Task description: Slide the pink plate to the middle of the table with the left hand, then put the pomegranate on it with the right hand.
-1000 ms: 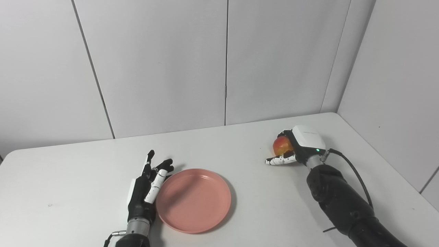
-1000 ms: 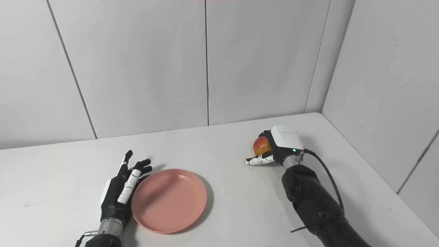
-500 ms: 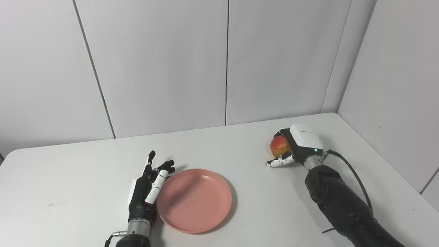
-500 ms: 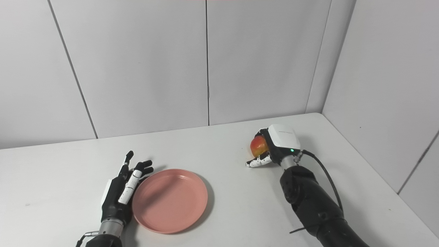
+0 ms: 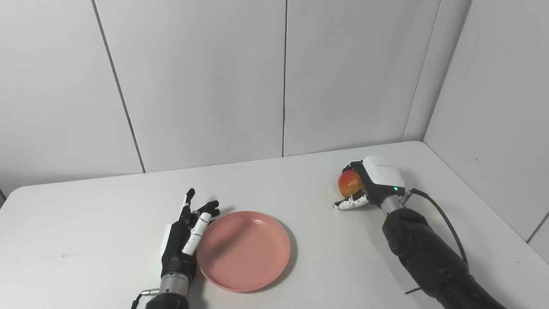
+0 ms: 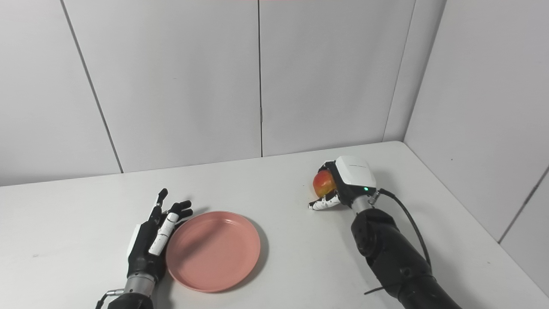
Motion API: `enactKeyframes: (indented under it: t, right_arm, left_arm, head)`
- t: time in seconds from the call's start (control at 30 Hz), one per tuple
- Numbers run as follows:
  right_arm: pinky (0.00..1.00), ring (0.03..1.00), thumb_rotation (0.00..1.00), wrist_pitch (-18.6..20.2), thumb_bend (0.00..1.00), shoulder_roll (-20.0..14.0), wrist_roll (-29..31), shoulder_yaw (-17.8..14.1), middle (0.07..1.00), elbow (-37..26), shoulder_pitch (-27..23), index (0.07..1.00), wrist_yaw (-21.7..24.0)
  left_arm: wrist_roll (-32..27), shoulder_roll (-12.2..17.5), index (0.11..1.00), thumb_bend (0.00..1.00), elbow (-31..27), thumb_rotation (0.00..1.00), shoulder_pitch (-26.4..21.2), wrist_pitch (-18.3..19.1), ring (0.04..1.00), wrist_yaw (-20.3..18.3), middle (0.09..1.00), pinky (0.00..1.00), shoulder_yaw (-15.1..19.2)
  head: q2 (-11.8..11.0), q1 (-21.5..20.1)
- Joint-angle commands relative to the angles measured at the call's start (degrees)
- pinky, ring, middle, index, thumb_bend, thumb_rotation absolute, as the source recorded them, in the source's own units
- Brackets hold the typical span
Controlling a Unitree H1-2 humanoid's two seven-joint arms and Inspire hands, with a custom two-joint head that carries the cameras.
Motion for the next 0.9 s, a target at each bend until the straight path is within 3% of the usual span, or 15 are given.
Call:
enactKeyframes:
  t: [0.0, 0.23, 0.33, 0.63, 0.73, 0.8, 0.87]
  right_arm:
    - [0.25, 0.313, 0.16, -1.46, 0.49, -1.44, 0.07, -0.65, 0.407, -4.86, -2.45, 0.489, 0.24]
    - [0.2, 0.256, 0.16, -3.0, 0.49, -0.56, 0.27, -0.57, 0.354, -12.15, -2.9, 0.484, 1.88]
    - [0.21, 0.276, 0.16, -3.43, 0.49, 0.33, 0.33, -0.28, 0.382, -15.3, -3.38, 0.49, 3.06]
    - [0.22, 0.295, 0.17, -2.92, 0.49, 3.64, -1.07, 0.97, 0.416, -24.27, -3.49, 0.491, 6.47]
    - [0.23, 0.309, 0.17, -1.58, 0.49, 5.13, -1.71, 1.49, 0.431, -27.62, -3.02, 0.491, 8.81]
    - [0.32, 0.37, 0.17, -1.58, 0.49, 5.85, -2.13, 1.8, 0.463, -29.5, -2.41, 0.492, 9.9]
    - [0.31, 0.367, 0.17, -2.56, 0.49, 6.56, -1.89, 1.78, 0.462, -30.49, -1.89, 0.492, 10.19]
  left_arm:
    - [-0.16, -0.81, 0.986, 0.77, 0.03, 0.65, 1.02, -0.12, 0.753, -0.34, 0.759, 0.7, -0.36]
    - [0.9, -1.45, 0.985, 0.8, 0.06, 0.66, 1.06, -0.64, 0.745, 0.39, 0.755, 0.69, -0.96]
    - [1.29, -1.7, 0.985, 0.8, 0.26, 0.69, 0.99, -1.0, 0.742, 0.81, 0.755, 0.68, -1.06]
    - [1.7, -2.61, 0.988, 0.72, 0.66, 0.84, 0.97, -2.57, 0.751, 1.7, 0.759, 0.68, -0.82]
    - [1.3, -3.05, 0.977, 0.8, 0.82, 0.88, 1.01, -3.04, 0.758, 2.0, 0.761, 0.68, -0.46]
    - [1.36, -3.29, 0.968, 0.87, 0.89, 0.92, 1.06, -3.18, 0.766, 2.24, 0.766, 0.68, -0.31]
    - [1.7, -3.47, 0.963, 0.88, 1.02, 0.93, 1.08, -3.43, 0.769, 2.58, 0.768, 0.68, -0.23]
  head:
    - [-0.03, 0.36]
    - [0.02, 1.58]
    - [0.02, 1.78]
    - [-0.01, 3.0]
    - [-0.11, 3.78]
    - [-0.14, 4.23]
    - [-0.14, 4.23]
